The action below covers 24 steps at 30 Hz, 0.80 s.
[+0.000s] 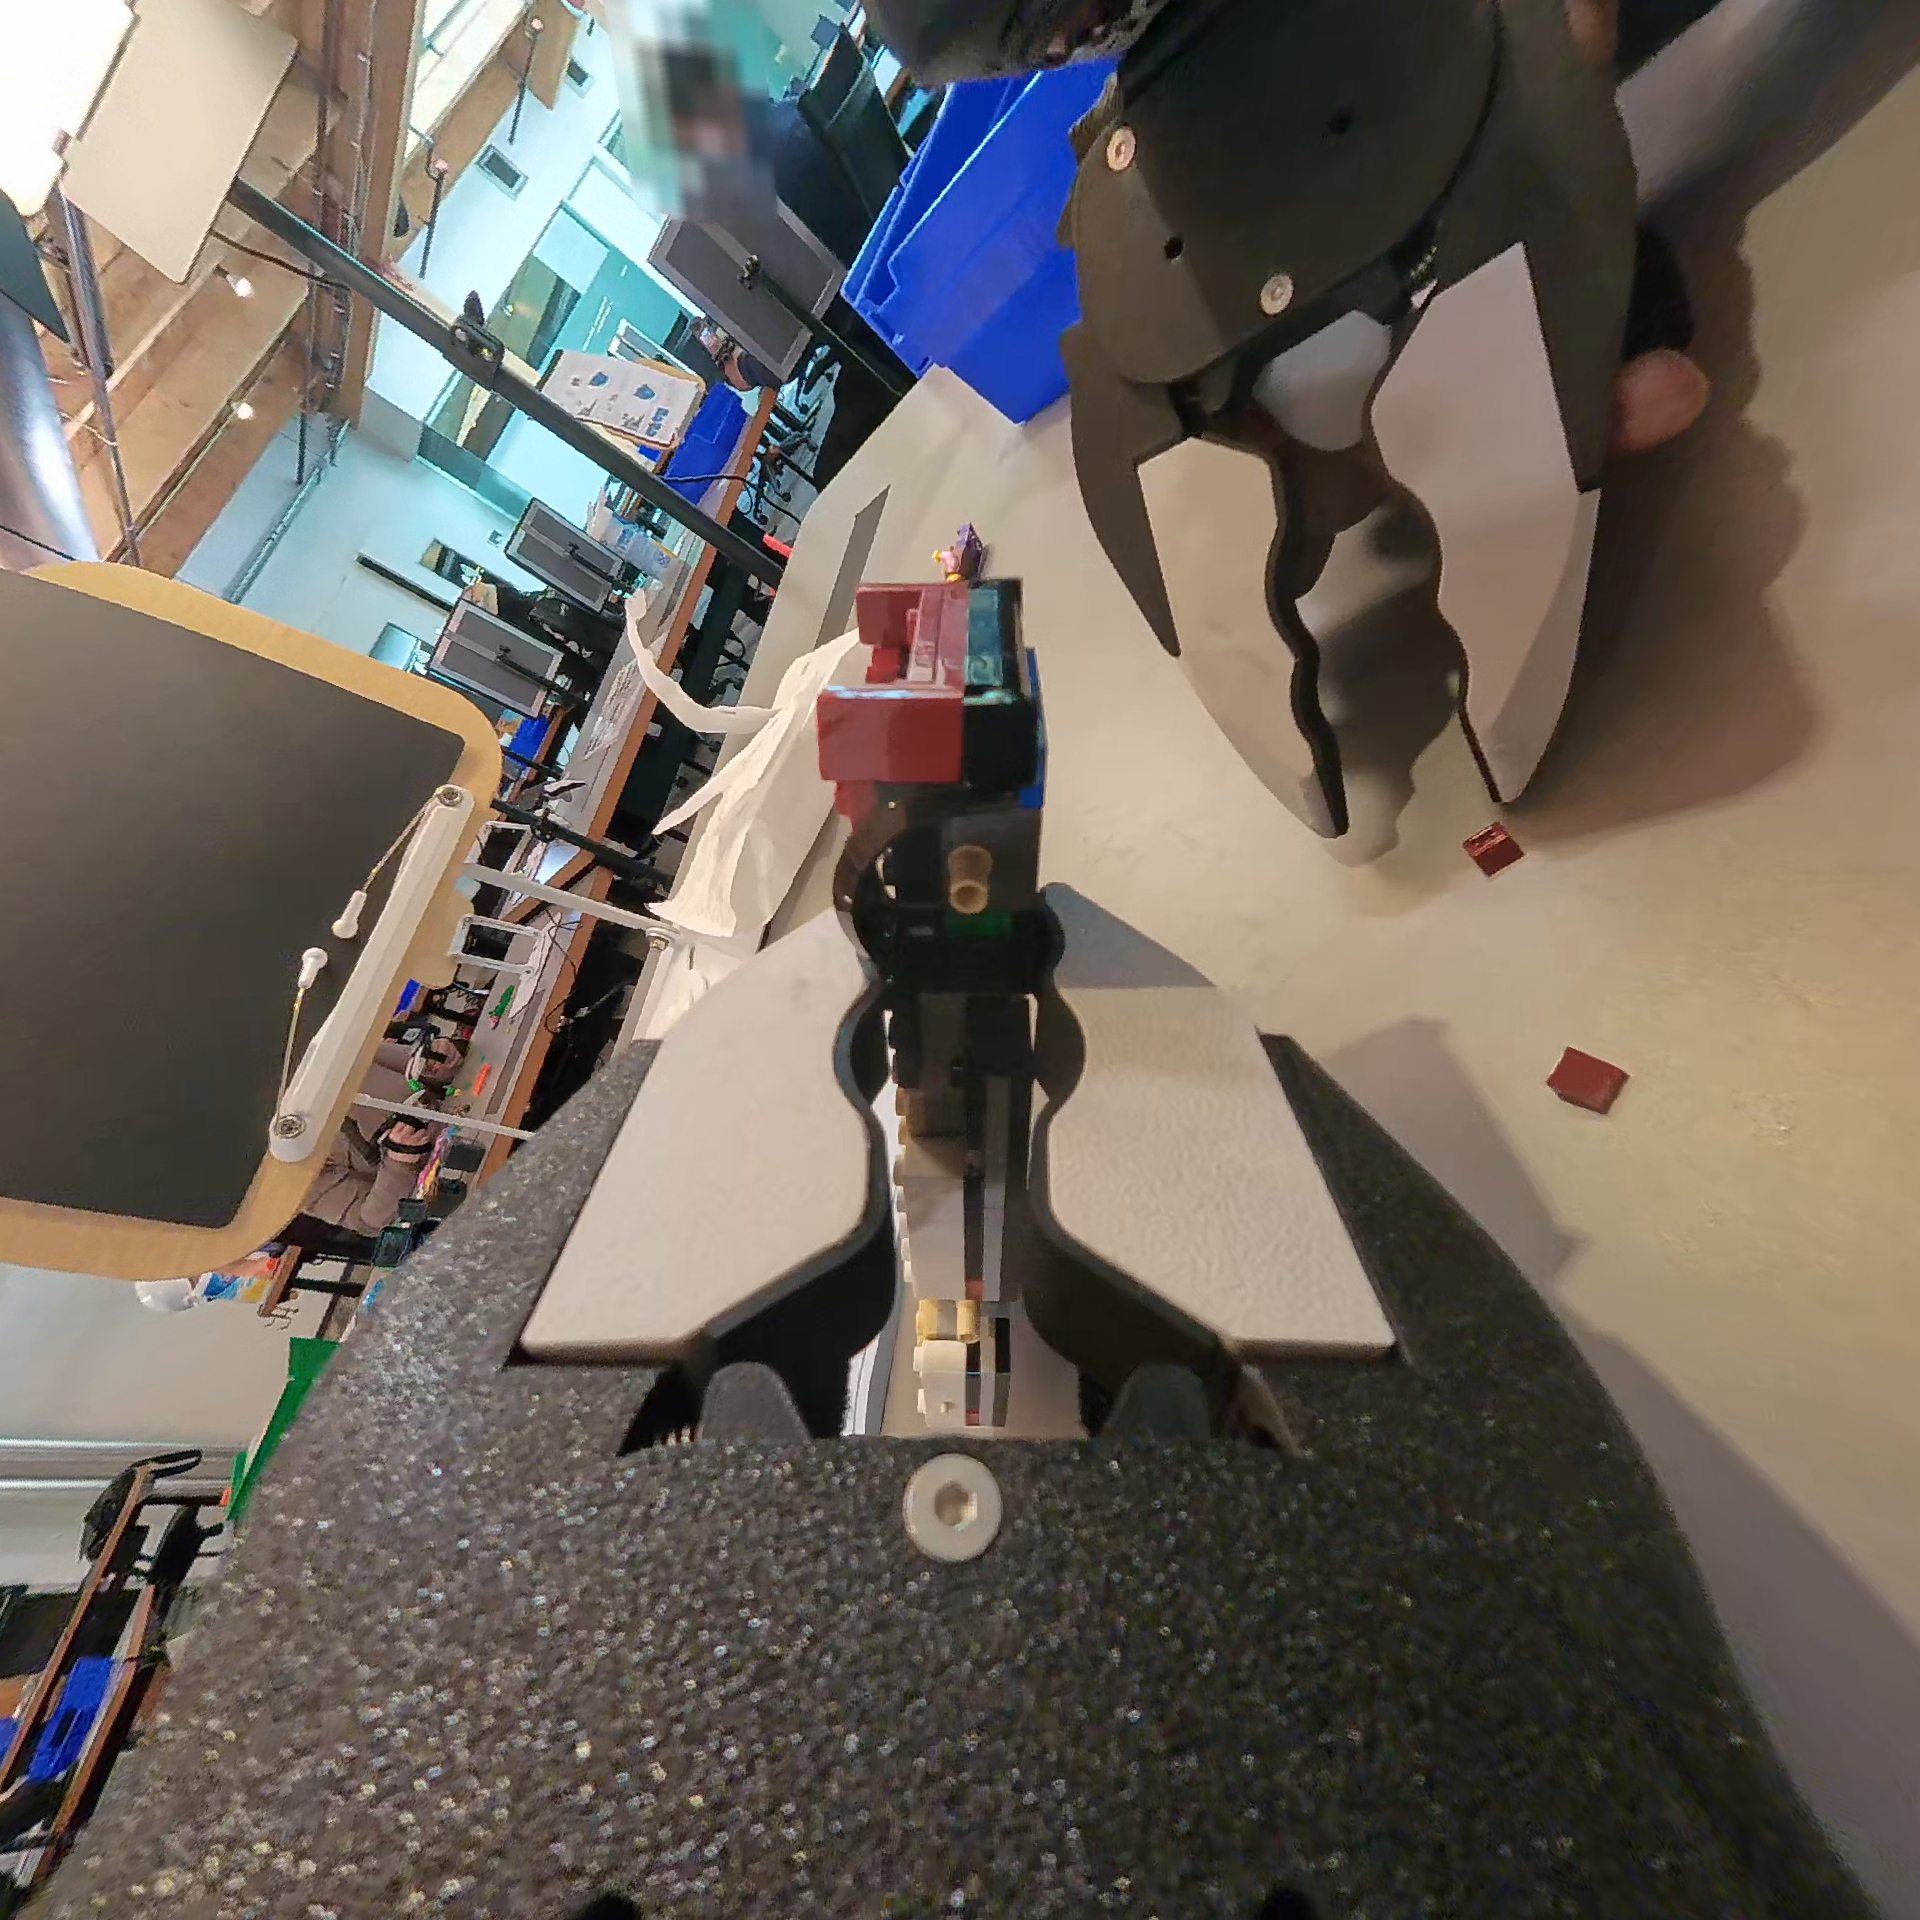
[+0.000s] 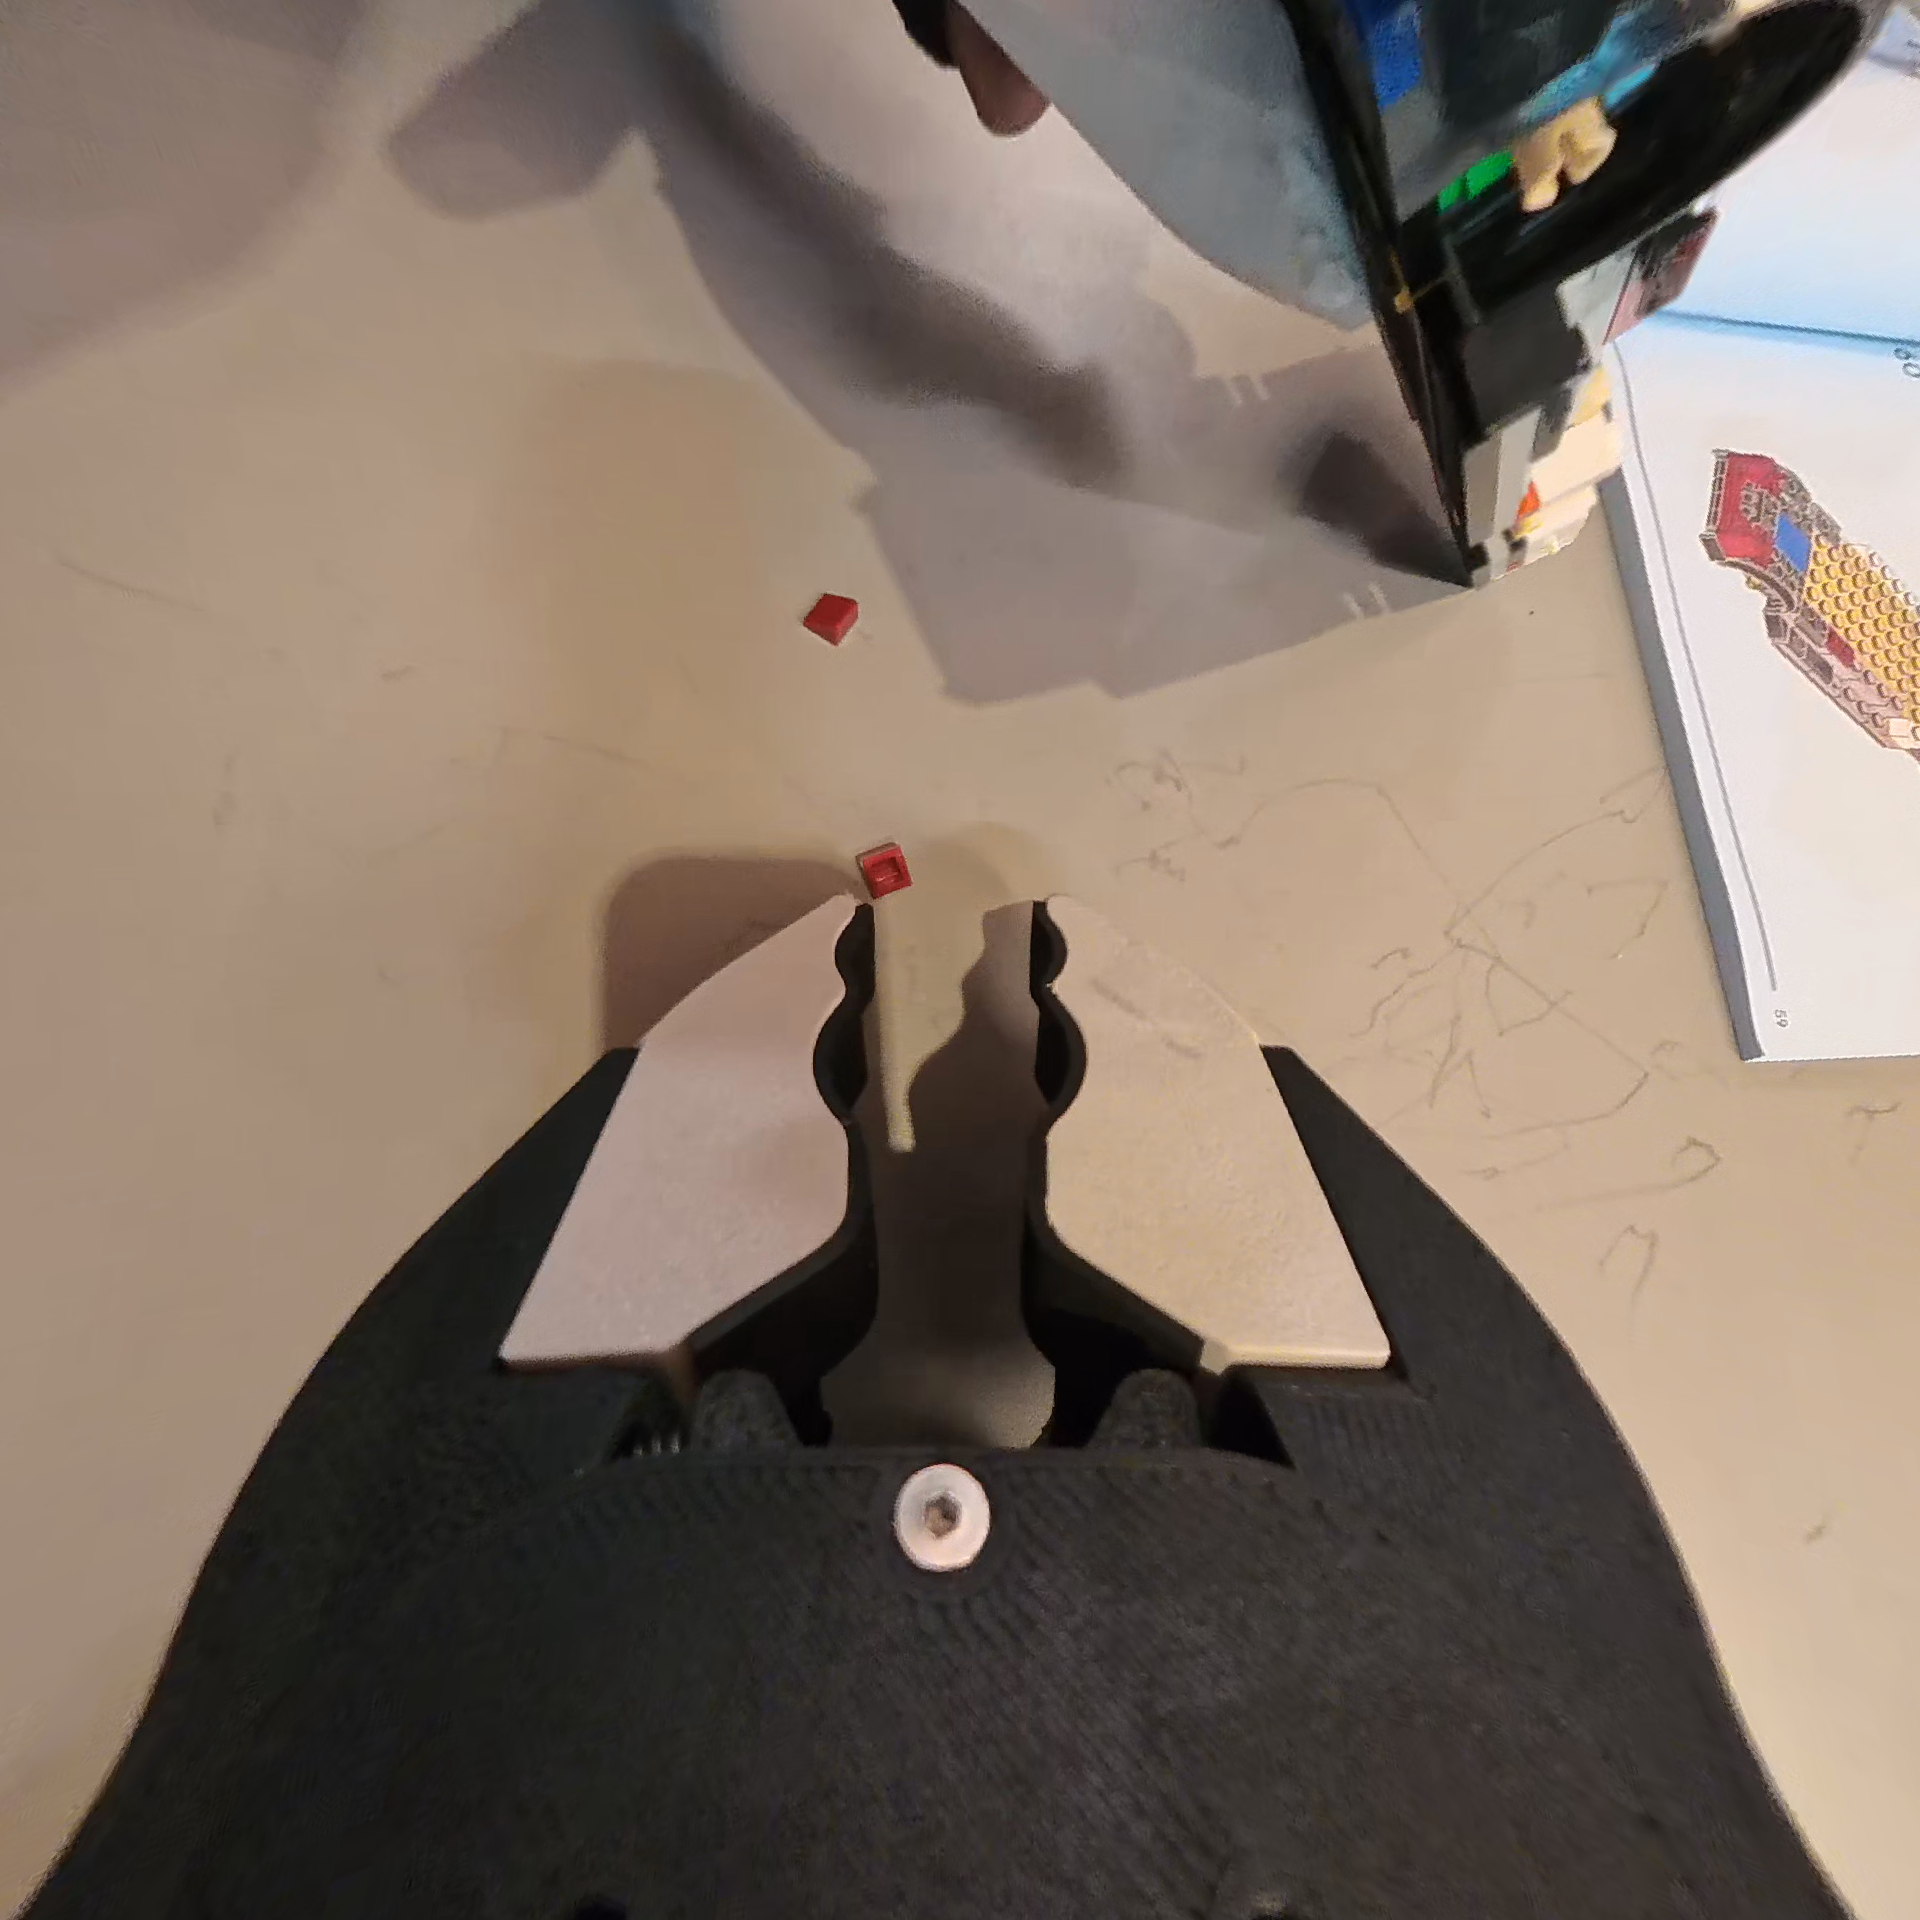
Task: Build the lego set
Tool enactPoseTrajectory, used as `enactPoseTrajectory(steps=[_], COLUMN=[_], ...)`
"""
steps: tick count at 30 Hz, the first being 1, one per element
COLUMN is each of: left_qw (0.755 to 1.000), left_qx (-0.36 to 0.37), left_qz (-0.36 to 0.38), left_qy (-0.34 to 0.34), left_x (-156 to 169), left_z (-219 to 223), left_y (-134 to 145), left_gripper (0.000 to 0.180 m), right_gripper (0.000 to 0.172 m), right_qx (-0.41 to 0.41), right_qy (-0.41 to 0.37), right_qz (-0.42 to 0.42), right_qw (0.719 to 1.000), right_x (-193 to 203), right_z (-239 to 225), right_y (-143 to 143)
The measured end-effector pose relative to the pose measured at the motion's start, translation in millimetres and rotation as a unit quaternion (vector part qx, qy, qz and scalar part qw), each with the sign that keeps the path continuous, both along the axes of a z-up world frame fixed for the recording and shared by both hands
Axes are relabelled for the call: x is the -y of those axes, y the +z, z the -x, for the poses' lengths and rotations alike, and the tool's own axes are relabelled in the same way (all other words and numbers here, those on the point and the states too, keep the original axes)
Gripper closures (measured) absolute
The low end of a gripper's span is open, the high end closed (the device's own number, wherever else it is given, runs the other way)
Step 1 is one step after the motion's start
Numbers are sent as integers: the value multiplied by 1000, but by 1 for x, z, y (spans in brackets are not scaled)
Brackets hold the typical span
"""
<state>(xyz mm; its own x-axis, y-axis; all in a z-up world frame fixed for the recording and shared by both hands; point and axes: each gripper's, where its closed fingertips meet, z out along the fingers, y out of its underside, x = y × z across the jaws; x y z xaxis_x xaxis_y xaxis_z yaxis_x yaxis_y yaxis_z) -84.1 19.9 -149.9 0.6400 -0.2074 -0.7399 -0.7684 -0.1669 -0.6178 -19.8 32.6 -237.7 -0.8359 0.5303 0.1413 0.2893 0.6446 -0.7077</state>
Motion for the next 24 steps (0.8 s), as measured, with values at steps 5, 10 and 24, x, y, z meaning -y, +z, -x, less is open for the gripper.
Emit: enactPoseTrajectory(steps=[5,10,24], left_qw=[1000,1000,1000], left_qx=[-3,-10,-17], left_qz=[-1,0,-2], left_qy=[-1,-7,-1], left_x=[1,1,1], left_z=[-2,-6,-7], left_y=[1,1,1], left_gripper=[156,156,156], right_gripper=[143,140,163], right_qx=[5,25,12], right_qy=[1,12,43], right_qz=[1,7,-32], right_qw=[1000,1000,998], right_x=[0,2,15], right_z=[0,-1,-1], right_y=[-1,-2,-3])
